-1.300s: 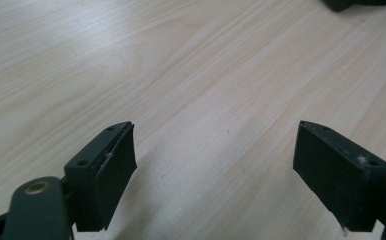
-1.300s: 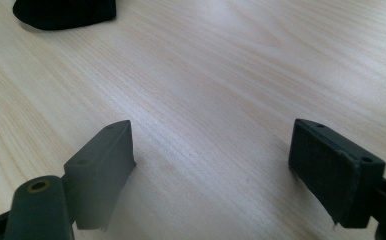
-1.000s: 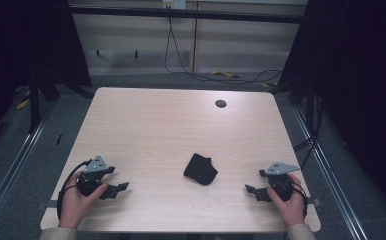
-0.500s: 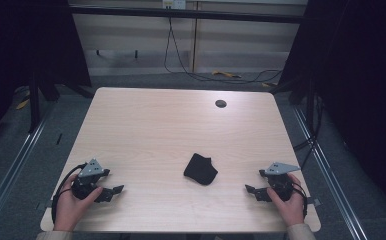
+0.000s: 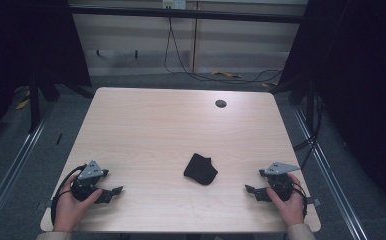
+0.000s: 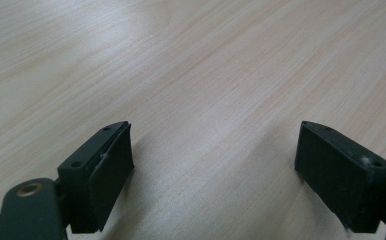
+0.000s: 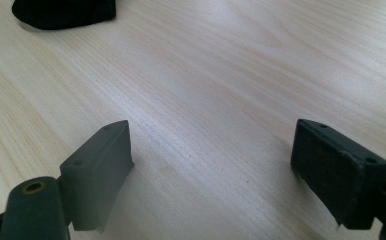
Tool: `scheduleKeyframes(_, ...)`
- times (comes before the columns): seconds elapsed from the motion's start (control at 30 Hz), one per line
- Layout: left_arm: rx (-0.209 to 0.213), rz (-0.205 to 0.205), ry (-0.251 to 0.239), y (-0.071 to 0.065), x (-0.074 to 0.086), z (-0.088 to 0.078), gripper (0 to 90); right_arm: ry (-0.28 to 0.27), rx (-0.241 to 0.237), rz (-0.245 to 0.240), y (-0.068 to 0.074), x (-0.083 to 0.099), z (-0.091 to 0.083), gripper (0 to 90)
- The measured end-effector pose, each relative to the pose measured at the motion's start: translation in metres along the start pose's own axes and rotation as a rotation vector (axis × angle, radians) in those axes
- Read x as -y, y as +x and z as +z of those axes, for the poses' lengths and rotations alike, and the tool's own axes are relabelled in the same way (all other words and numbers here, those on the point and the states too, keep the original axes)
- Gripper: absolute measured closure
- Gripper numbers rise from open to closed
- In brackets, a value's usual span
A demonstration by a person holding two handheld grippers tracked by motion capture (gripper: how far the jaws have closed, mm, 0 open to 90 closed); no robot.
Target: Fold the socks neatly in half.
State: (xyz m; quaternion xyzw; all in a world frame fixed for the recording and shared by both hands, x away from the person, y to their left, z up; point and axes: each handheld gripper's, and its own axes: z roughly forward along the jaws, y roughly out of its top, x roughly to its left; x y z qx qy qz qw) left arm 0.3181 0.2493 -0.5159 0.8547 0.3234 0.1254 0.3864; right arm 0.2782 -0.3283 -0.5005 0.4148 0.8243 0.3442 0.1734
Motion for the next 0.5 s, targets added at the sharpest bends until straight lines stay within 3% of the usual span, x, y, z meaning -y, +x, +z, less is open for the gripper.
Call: scheduleKeyframes(0.5, -0.016, -0.020, 0.016, -0.0003, -0.0009, 0.0017, 8.7, 0.001, 0.001, -0.002, -0.0004, -0.0004, 0.0009, 14.8)
